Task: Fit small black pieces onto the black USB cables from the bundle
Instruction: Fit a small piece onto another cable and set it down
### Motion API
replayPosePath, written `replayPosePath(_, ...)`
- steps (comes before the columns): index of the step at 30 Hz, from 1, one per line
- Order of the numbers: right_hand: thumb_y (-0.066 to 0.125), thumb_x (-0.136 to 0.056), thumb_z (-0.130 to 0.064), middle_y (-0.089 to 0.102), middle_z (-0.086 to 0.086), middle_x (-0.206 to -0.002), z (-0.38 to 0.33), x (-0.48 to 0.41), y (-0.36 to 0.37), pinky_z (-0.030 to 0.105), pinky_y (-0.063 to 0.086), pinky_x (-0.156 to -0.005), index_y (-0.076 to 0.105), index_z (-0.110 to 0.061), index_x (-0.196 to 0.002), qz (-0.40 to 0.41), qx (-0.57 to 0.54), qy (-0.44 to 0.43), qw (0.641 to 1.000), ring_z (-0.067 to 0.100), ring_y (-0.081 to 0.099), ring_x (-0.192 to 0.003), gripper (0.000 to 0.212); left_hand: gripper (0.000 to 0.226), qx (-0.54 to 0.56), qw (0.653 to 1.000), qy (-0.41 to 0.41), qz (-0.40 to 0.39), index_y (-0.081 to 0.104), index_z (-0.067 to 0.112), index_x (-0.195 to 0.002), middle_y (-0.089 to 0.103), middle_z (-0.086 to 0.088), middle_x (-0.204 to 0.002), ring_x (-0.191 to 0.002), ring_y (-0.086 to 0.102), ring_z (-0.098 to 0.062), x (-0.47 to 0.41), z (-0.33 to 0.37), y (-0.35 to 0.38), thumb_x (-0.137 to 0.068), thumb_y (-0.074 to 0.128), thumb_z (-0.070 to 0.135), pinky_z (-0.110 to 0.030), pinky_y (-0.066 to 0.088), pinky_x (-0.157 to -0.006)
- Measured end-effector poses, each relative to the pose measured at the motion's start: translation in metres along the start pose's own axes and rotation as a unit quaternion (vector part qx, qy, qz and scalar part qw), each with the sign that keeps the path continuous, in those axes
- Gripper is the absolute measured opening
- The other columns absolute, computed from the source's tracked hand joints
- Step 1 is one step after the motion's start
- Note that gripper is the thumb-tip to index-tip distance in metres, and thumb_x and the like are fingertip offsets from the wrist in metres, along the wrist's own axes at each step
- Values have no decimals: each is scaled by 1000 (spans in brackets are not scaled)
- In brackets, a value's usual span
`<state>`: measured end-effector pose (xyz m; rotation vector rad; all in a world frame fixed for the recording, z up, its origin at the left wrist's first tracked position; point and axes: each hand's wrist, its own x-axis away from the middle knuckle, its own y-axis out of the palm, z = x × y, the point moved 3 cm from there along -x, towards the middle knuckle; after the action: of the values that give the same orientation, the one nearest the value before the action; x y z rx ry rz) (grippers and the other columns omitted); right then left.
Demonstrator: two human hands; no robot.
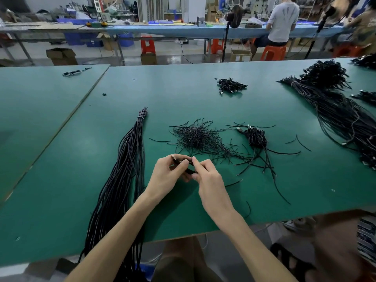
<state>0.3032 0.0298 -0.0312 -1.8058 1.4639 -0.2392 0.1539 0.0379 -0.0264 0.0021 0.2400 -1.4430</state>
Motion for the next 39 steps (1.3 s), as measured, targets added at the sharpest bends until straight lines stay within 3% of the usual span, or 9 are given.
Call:
replayPosePath(4,53,-90,20,40,5,-129,-1,3,11,30,55,-93,13,-5,-163,-53,157,-34,986,18,56,-116,86,16,-108,993,22,50,75,12,-93,75,-1,-67,-60,74,-20,-1,0,-1,-100,61,9,-31,60,-61)
replayPosePath(8,62,-96,3,43,7,-125,-6,4,14,25,54,-80,10,-2,-162,-56,236,-40,969,17,52,-107,84,16,-148,985,32,88,77,17,-90,75,7,-70,-64,73,-10,-1,1,-4,-100,65,17,-23,58,-64)
replayPosePath(13,44,-111,-24,46,11,-121,-12,3,10,30,52,-70,9,0,-162,-27,235,-56,970,21,55,-99,67,14,-98,991,33,88,78,18,-93,75,6,-77,-69,70,-10,-2,1,-6,-100,66,18,-20,54,-67)
replayPosePath(16,47,-110,-20,47,11,-121,-14,3,8,29,53,-70,8,0,-162,-26,236,-51,970,21,56,-99,67,14,-21,997,25,71,78,16,-95,76,-3,-78,-69,71,-18,-2,1,-5,-100,65,15,-24,57,-68)
replayPosePath(19,59,-97,5,45,10,-130,-12,4,7,30,55,-83,15,0,-161,-43,226,-33,973,22,55,-114,78,12,41,999,-8,33,78,12,-98,77,-10,-84,-77,73,-28,-2,-1,-4,-99,66,14,-35,61,-77)
replayPosePath(22,54,-90,19,43,9,-131,-10,2,6,33,55,-91,26,-2,-158,-46,187,-25,981,23,52,-121,77,13,82,996,-38,-10,77,8,-104,77,-15,-93,-85,74,-32,-2,-3,-4,-97,69,16,-40,61,-84)
replayPosePath(27,45,-98,13,47,6,-116,-11,1,1,34,50,-77,47,-5,-146,-10,135,-8,991,22,53,-98,52,26,124,991,-47,-34,76,7,-108,76,-16,-100,-86,71,-24,-1,-3,-2,-90,74,25,-31,59,-80)
replayPosePath(32,44,-100,11,45,2,-108,-9,0,-1,30,44,-73,56,-8,-136,4,120,-3,993,16,44,-84,42,20,107,992,-35,-56,75,5,-111,76,-15,-95,-82,71,-20,-2,-3,-1,-92,74,13,-27,58,-78)
replayPosePath(39,46,-102,7,40,-3,-103,-7,1,2,33,48,-72,58,-8,-130,-6,100,5,995,18,50,-78,34,11,43,999,8,-27,74,2,-101,76,-18,-87,-76,72,-29,-3,-3,-4,-95,71,10,-38,61,-82)
